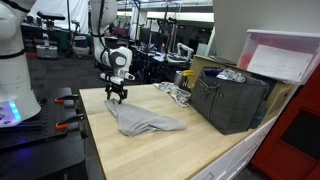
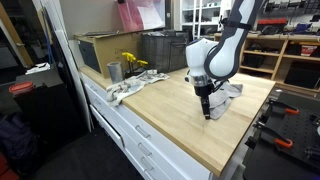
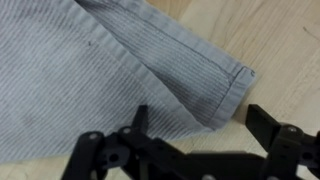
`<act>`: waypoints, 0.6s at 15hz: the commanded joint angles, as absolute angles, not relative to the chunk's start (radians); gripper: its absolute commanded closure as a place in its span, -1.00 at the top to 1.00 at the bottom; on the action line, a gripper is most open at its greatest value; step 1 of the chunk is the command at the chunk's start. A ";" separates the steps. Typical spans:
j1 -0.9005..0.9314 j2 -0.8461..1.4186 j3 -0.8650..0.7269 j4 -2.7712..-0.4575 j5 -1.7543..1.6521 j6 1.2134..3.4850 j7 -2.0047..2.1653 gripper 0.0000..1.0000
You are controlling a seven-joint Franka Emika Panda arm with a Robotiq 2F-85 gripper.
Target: Fold the grey towel into a triangular shape
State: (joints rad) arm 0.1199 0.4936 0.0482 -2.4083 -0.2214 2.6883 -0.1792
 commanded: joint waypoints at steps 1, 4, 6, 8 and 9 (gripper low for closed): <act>0.164 0.492 0.007 -2.408 -0.274 2.678 -0.111 1.00; 0.182 0.488 -0.015 -2.412 -0.301 2.676 -0.081 0.50; 0.192 0.485 -0.025 -2.411 -0.312 2.674 -0.063 0.33; 0.195 0.484 -0.033 -2.409 -0.318 2.672 -0.053 0.01; 0.194 0.481 -0.034 -2.409 -0.320 2.671 -0.046 -0.13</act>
State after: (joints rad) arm 0.1815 0.4853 -0.0122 -2.4062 -0.2933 2.6878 -0.0888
